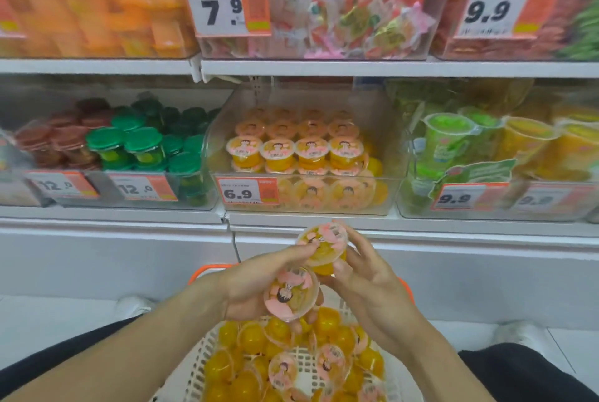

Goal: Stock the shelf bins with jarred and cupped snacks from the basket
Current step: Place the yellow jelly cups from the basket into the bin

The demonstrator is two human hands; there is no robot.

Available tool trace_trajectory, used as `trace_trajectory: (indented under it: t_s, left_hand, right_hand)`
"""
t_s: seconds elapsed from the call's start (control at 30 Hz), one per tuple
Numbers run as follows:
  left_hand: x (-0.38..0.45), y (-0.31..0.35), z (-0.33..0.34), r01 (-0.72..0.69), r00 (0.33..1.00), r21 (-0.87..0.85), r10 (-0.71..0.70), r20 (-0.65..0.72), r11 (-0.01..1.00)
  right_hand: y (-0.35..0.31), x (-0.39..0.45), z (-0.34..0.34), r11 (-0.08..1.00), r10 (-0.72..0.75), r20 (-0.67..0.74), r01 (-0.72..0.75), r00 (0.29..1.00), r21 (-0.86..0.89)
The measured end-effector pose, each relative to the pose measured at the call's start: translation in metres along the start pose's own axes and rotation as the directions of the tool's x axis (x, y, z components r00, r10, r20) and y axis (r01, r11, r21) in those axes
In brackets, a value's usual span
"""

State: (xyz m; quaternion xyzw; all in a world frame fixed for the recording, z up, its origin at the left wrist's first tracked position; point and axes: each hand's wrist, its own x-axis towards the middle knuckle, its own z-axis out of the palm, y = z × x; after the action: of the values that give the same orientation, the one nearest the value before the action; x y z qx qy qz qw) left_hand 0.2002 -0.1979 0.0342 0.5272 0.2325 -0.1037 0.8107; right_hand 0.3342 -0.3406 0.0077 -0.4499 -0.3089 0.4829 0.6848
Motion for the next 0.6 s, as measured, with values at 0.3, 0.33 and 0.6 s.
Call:
trace_trajectory:
  t_s: [0.3, 0.33, 0.6]
  left_hand:
    - [-0.01, 0.026, -0.008, -0.137, 0.92, 0.341, 0.247, -0.304, 0.93]
    - [-0.007, 0.025, -0.008, -0.153, 0.914, 0.335, 0.262, -0.31, 0.93]
    - [0.0, 0.026, -0.004, -0.245, 0.871, 0.242, 0.322, -0.37, 0.939]
  right_hand:
    - [-0.012, 0.01, 0.014, 0.958, 0.184, -0.218, -0.125, 0.958, 0.258]
    - [-0.012, 0.011, 0.015, 0.954, 0.205, -0.216, -0.145, 0.955, 0.261]
    - [-0.016, 0.024, 0.018, 0.983, 0.176, -0.303, -0.151, 0.937, 0.105]
